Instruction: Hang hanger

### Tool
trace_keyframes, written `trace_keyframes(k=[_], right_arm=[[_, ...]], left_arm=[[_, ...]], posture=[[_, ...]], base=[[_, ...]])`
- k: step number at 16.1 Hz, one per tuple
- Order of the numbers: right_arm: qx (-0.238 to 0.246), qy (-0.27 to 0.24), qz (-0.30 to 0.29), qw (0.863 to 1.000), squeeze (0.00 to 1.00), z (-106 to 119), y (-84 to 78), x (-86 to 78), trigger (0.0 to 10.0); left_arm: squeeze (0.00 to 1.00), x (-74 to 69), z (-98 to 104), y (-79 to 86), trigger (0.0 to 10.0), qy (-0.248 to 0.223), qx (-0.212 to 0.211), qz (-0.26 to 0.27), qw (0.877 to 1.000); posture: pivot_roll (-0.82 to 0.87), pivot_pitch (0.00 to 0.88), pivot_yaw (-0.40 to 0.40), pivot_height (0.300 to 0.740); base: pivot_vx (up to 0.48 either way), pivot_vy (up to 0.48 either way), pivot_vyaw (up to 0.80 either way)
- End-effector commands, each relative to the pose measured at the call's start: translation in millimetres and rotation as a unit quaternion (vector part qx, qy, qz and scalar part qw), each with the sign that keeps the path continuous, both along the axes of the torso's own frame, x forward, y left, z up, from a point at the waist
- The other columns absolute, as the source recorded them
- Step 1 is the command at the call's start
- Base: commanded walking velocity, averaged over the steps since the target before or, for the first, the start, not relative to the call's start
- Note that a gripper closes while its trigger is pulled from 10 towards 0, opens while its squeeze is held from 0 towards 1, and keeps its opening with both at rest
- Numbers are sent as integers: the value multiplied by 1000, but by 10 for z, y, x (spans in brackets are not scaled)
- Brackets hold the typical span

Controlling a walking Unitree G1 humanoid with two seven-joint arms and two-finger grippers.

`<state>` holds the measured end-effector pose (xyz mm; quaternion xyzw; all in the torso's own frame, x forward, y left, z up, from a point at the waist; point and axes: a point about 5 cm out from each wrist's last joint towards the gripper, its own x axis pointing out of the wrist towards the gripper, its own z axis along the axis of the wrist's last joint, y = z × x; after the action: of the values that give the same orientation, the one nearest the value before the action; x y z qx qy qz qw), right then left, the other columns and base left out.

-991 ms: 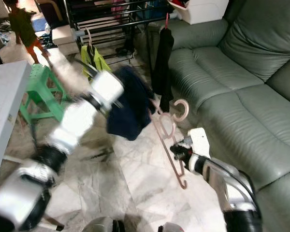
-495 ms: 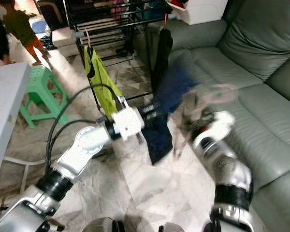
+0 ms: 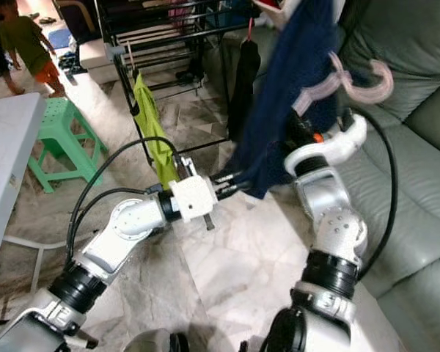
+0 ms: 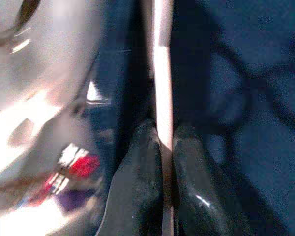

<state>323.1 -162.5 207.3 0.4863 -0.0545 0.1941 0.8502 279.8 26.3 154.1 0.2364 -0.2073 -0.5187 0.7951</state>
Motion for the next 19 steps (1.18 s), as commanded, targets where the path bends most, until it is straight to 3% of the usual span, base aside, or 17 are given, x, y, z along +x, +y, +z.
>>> trace_keyframes(k=[1,2,3,4,6,8,9,10,12,13,14,15,19], right_arm=[[-1,-78,11,997,0,316,63,-57,10000],[13,-84,6,996,0,367,54,-56,10000],[-28,-91,28,995,0,375,107,-73,10000],[-134,-76,29,988,0,267,172,-67,10000],[-177,-59,-32,982,0,176,75,-37,10000],[-248,-72,-39,965,0,122,79,-56,10000],[-290,-86,-24,953,0,90,142,-93,10000],[-316,-97,-14,944,0,62,187,-126,10000],[-347,-111,-2,931,0,3,260,-193,10000],[-420,-128,0,898,0,-100,293,-251,10000],[-458,-139,9,878,0,-178,316,-302,10000],[-466,-137,9,874,0,-240,297,-349,10000],[-529,-140,4,837,0,-417,173,-482,10000]], left_arm=[[0,-99,-145,-40,10000,16,39,-29,999],[0,-123,-177,-53,10000,21,48,-36,998],[0,-145,-215,-61,10000,27,58,-42,997],[0,-158,-242,-59,10000,27,67,-45,996],[0,-157,-257,-61,10000,32,69,-43,996],[0,-161,-291,-63,10000,62,68,-45,995],[678,-171,-324,-57,10000,76,71,-47,993],[1000,-183,-355,-52,10000,83,76,-49,992],[1000,-179,-391,-38,10000,83,81,-43,992],[1000,-161,-389,-27,10000,82,81,-37,993],[1000,-148,-381,-18,10000,82,80,-33,993],[1000,-125,-374,16,10000,80,82,-24,993],[1000,-68,-397,188,10000,90,90,-2,992]], posture=[[-60,0,42,740],[-62,0,43,740],[-65,1,42,740],[-65,1,42,740],[-67,0,38,740],[-66,0,37,740],[-66,2,38,740],[-66,2,38,740],[-69,2,39,740],[-69,2,39,740],[-69,2,39,740],[-69,2,39,740],[-67,8,44,740]], base=[[0,0,0],[0,0,0],[0,0,0],[0,0,0],[0,0,0],[0,0,0],[0,0,0],[0,0,0],[0,0,0],[0,0,0],[0,0,0],[0,0,0],[0,0,0]])
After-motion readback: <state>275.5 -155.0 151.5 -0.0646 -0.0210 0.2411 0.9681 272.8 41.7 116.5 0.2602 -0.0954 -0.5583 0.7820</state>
